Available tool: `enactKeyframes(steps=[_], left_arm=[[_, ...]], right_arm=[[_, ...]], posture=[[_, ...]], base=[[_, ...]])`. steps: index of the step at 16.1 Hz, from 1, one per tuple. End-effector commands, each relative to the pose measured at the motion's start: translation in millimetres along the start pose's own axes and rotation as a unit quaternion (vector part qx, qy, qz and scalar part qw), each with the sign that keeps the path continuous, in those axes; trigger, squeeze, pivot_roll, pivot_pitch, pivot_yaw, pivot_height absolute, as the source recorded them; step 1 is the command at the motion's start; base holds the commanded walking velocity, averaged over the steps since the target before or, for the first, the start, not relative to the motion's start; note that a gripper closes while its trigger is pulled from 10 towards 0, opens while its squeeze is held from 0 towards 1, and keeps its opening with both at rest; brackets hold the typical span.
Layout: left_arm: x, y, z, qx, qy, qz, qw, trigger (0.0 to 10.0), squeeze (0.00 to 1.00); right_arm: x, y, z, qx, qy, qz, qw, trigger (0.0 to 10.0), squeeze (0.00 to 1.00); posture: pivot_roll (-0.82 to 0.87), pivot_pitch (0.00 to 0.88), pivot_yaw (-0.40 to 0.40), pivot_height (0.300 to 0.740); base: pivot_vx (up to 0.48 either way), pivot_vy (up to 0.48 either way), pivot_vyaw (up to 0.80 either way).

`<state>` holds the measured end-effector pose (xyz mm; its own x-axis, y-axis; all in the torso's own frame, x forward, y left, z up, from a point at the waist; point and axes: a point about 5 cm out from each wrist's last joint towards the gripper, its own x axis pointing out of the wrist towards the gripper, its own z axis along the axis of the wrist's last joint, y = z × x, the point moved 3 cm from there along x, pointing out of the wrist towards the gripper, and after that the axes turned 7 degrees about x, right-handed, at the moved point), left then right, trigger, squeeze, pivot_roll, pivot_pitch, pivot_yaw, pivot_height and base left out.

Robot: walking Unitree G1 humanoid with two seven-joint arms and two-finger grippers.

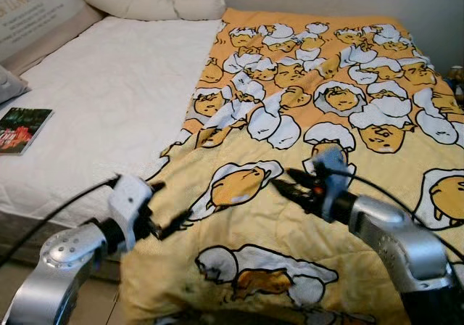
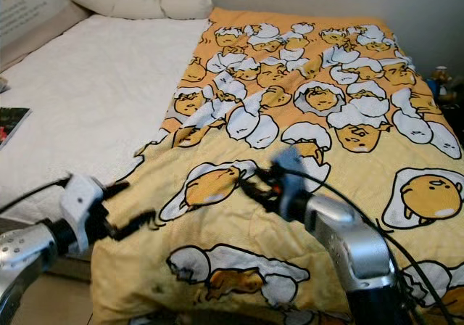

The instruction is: Clean up the room

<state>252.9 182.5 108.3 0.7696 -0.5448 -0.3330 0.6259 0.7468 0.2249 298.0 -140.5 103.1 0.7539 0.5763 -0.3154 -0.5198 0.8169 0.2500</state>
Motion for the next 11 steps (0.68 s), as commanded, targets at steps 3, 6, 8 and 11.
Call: enactKeyframes(steps=[3, 6, 8, 11], left_arm=[[9.1, 3.2, 0.3, -0.014, -0.010, 0.058, 0.998, 10.0, 0.00], [13.9, -5.2, -5.3, -0.020, -0.006, 0.064, 0.998, 10.0, 0.00], [18.3, -9.6, -9.3, -0.021, -0.001, 0.068, 0.997, 10.0, 0.00], [18.9, -6.2, -9.2, -0.015, 0.002, 0.076, 0.997, 10.0, 0.00]], right_arm=[[2.8, -14.2, -11.8, 0.033, -0.044, -0.108, 0.993, 10.0, 0.00], [3.3, -22.2, -22.0, 0.055, -0.066, -0.181, 0.980, 10.0, 0.00], [0.4, -28.3, -23.6, 0.056, -0.089, -0.224, 0.969, 10.0, 0.00], [2.9, -34.0, -23.9, 0.037, -0.084, -0.258, 0.962, 10.0, 0.00]], posture=[[0.04, 0.000, 0.040, 0.740], [0.03, 0.000, 0.053, 0.740], [0.03, 0.000, 0.051, 0.740], [0.04, 0.000, 0.047, 0.740]], base=[[0.000, 0.305, 0.00], [0.000, 0.480, 0.00], [0.000, 0.480, 0.00], [0.000, 0.480, 0.00]])
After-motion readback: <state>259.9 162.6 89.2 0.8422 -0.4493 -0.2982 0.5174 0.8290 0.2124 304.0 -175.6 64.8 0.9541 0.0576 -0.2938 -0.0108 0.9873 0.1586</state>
